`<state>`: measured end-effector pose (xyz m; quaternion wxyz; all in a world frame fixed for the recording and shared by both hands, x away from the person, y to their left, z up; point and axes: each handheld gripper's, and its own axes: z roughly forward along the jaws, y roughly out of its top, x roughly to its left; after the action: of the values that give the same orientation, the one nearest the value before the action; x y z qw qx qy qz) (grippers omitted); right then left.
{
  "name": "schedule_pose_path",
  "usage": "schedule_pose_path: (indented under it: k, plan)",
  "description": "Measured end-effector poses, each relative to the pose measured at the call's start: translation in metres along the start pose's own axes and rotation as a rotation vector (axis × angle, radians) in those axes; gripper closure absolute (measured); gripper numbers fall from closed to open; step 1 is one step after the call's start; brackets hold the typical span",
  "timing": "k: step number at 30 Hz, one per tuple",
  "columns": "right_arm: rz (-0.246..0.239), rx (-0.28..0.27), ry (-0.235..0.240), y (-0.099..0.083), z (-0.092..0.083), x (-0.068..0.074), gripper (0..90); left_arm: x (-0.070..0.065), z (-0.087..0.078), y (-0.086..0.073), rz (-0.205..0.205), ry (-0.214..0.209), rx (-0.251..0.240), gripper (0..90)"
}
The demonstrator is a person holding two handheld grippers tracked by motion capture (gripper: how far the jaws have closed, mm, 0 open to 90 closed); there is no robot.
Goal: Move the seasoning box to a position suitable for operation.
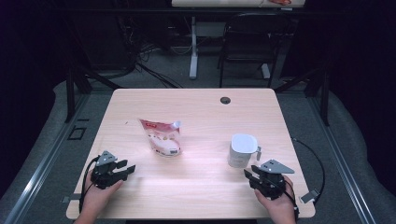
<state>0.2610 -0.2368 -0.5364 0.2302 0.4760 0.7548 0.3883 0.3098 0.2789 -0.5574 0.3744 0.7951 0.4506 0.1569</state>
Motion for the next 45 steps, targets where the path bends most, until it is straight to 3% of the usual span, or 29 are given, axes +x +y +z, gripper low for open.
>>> schedule_pose_path:
  k: [1,4,6,11,14,25,39,45]
  plan:
    - [0.018,0.0,-0.026,-0.001,-0.001,-0.007,63.6,0.0,0.0,0.0,-0.003,-0.003,-0.001,54.2]
    - [0.026,-0.01,-0.046,-0.001,0.001,-0.011,63.1,0.002,-0.001,-0.001,-0.011,-0.004,0.0,54.2]
    - [0.033,-0.006,-0.095,-0.001,0.008,-0.021,63.5,0.003,-0.001,-0.002,-0.02,-0.003,0.0,54.3]
    - [0.07,-0.02,-0.132,0.0,0.013,-0.034,63.3,0.004,-0.005,-0.004,-0.027,0.004,-0.003,54.7]
    - [0.068,-0.033,-0.15,0.002,0.017,-0.038,63.3,0.005,-0.005,-0.005,-0.034,0.004,-0.002,54.8]
    - [0.065,-0.035,-0.163,0.01,0.034,-0.043,64.6,0.006,-0.011,-0.012,-0.053,-0.005,0.001,56.9]
    - [0.067,-0.014,-0.21,0.017,0.04,-0.044,80.1,0.007,-0.016,-0.016,-0.065,0.002,0.0,57.2]
    - [0.08,-0.01,-0.198,0.017,0.037,-0.045,82.6,0.006,-0.014,-0.015,-0.047,0.008,0.002,56.9]
